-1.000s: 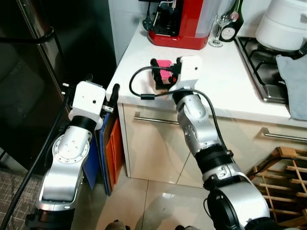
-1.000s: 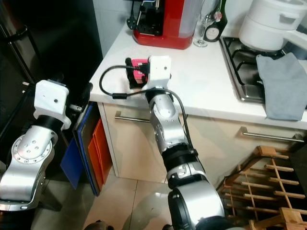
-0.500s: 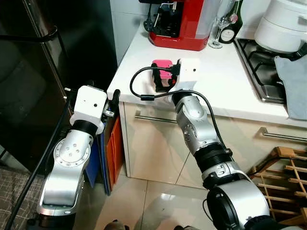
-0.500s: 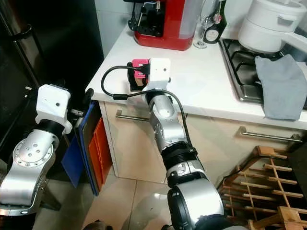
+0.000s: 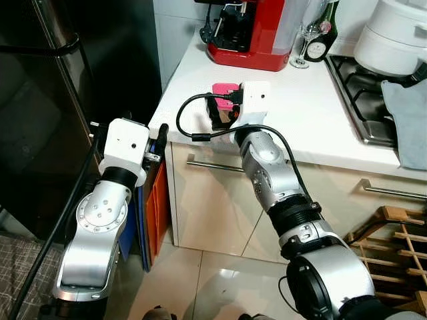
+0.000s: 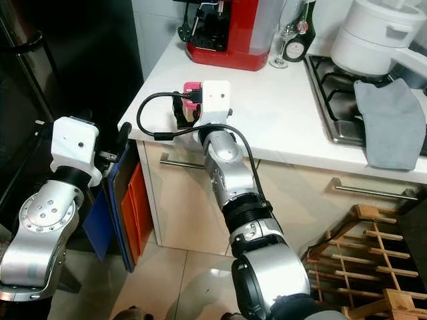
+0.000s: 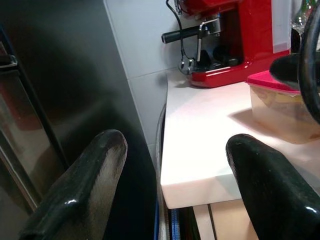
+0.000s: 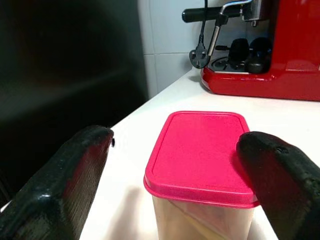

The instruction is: Restocking fridge

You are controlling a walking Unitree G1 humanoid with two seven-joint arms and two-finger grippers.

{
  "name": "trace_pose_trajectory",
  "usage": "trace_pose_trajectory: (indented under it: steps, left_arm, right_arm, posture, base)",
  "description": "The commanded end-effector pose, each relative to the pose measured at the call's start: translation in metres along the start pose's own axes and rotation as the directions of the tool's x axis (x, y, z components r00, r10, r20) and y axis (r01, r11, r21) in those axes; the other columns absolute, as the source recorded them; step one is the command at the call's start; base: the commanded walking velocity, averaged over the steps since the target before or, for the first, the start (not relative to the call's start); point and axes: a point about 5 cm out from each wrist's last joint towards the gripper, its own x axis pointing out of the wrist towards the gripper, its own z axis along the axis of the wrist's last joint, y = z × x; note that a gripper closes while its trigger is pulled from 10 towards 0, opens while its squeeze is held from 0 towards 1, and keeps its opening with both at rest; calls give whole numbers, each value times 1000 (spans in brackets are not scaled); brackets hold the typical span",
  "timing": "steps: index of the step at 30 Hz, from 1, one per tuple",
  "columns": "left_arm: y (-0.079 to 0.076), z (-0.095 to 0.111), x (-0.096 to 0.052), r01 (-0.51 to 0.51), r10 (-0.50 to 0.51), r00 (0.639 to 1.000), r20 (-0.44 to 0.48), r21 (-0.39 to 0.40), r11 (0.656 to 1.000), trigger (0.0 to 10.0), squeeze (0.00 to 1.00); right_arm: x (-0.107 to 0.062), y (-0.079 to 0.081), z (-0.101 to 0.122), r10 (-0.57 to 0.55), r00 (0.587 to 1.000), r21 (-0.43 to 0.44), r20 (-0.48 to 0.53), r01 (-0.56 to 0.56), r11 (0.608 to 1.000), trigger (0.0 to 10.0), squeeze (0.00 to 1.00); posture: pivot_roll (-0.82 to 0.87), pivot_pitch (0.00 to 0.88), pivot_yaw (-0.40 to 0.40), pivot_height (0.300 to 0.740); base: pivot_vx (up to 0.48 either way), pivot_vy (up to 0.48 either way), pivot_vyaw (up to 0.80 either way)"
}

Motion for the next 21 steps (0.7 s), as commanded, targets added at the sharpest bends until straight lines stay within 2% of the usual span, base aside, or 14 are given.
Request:
trace_pose_trajectory:
  steps: [1, 10, 18, 21]
  left_arm:
    - [-1, 1, 0, -2, 2, 1000, -7, 3, 1000, 10000, 0]
    - [-5, -1, 2, 12, -12, 1000, -16, -10, 1000, 10000, 0]
    - [-6, -1, 2, 18, -19, 1000, -19, -13, 1000, 10000, 0]
    - [-5, -2, 2, 18, -19, 1000, -24, -12, 1000, 10000, 0]
  right_arm:
    - [5, 19, -1, 23, 999, 76, -33, -21, 997, 10000, 0]
    - [8, 16, -9, 2, 993, 167, -118, 18, 986, 10000, 0]
    - [11, 18, -14, 4, 983, 189, -182, 31, 982, 10000, 0]
    - [11, 18, -12, 8, 986, 169, -169, 21, 985, 10000, 0]
  posture:
    - [222, 0, -61, 740]
    - [215, 0, -59, 740]
    - [217, 0, -56, 740]
    - [217, 0, -56, 740]
  base:
    - [0, 0, 0]
    - [0, 0, 0]
    - [0, 0, 0]
    - [0, 0, 0]
